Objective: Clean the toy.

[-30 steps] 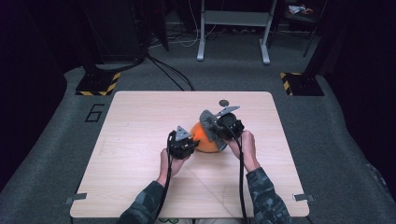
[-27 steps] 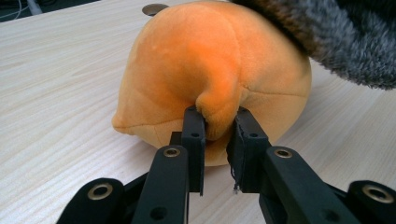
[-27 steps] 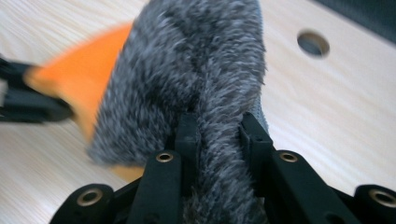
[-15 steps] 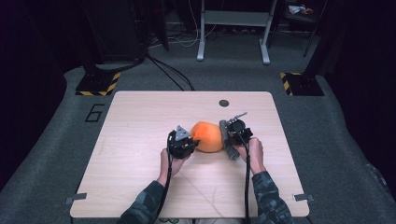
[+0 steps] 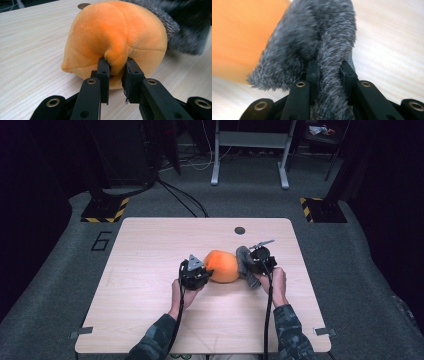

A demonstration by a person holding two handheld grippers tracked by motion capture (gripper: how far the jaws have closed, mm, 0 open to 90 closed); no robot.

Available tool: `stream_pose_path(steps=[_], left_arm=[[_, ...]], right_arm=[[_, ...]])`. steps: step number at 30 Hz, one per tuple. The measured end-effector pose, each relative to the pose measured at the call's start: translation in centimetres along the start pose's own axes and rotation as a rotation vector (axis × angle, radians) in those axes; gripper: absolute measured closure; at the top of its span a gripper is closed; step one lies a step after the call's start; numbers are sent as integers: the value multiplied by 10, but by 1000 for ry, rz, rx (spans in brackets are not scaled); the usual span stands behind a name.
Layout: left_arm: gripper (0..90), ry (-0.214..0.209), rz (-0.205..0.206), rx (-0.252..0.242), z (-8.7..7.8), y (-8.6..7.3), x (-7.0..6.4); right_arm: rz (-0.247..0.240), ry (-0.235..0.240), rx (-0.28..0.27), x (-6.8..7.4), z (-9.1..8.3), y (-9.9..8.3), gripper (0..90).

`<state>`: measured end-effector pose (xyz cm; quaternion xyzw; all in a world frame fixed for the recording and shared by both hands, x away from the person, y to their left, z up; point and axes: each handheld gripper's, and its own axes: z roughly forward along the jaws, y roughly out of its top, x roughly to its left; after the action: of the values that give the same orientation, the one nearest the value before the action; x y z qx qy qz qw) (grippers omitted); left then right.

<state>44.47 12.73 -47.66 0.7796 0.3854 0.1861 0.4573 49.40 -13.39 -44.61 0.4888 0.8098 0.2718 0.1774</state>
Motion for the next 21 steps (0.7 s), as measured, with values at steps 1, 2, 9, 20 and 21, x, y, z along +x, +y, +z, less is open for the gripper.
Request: stream_pose_path(steps=[1,2,9,20,21], left_arm=[[767,0,0,0,0,0,0],[767,0,0,0,0,0,0],[759,4,-3,-7,0,1,-1],[593,-30,41,-4,-1,-2,11],[553,-30,52,2,-1,-2,12]], right_arm=[[0,0,0,0,0,0,736],[-7,0,-57,4,-17,6,736],[-80,52,-130,28,-43,20,735],[-101,22,-58,37,-14,19,735],[-104,21,-56,36,-13,20,735]])
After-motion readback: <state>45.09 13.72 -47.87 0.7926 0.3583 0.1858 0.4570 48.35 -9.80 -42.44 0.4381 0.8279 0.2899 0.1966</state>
